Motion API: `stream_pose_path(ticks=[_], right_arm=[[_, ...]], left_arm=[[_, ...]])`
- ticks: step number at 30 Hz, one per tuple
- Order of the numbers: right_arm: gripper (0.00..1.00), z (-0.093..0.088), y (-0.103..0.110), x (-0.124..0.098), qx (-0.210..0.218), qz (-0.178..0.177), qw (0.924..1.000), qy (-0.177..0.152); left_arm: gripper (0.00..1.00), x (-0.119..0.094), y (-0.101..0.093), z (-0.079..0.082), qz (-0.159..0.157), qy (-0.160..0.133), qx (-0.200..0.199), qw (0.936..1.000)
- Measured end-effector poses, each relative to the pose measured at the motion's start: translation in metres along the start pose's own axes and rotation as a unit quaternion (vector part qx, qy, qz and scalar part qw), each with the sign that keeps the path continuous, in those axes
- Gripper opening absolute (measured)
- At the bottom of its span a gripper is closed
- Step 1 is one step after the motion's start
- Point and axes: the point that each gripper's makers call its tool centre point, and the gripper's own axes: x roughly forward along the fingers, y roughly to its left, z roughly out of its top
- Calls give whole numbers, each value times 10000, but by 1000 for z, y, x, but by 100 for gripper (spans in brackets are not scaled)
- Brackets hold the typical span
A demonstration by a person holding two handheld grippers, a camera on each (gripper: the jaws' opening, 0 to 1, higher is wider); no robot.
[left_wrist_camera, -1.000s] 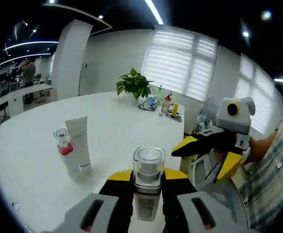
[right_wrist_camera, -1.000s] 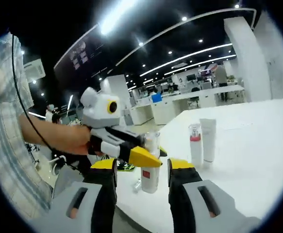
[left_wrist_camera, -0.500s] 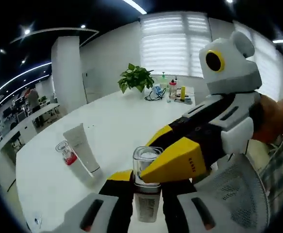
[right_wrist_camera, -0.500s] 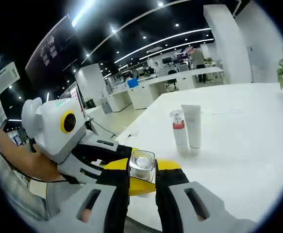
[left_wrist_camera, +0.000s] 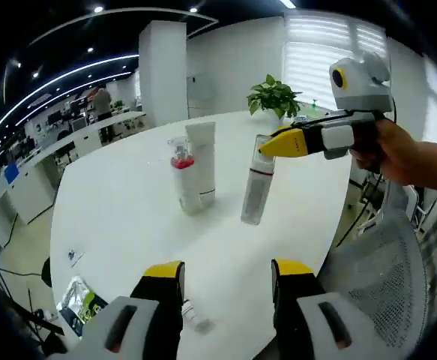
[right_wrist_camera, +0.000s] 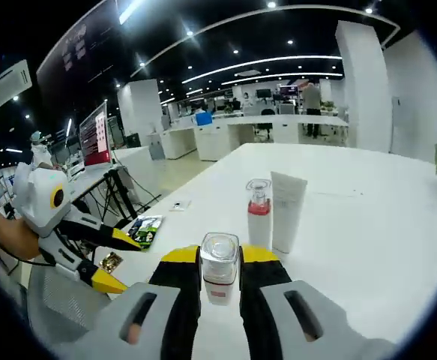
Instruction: Arrange the skincare products in the storage area until every visible bottle or jar stands upright without overlapping.
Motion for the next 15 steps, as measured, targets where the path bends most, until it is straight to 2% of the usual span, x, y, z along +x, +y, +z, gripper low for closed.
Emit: stream_pose_path(ticks=[3, 7, 11, 15], right_arm=[[16, 2, -15, 14, -103, -169, 9998, 4], [16, -3, -35, 35, -242, -354, 9990, 120], [17, -13, -53, 54, -234, -545, 9979, 261], [17, -24, -62, 64, -166, -686, 9969, 351]], left_arm=[[48, -15, 13, -12, 167, 21, -302, 9994], [48, -27, 25, -19, 337, 24, -490, 9982], [48, -31, 32, -26, 435, 67, -577, 9974], [48, -31, 36, -32, 446, 138, -626, 9969]])
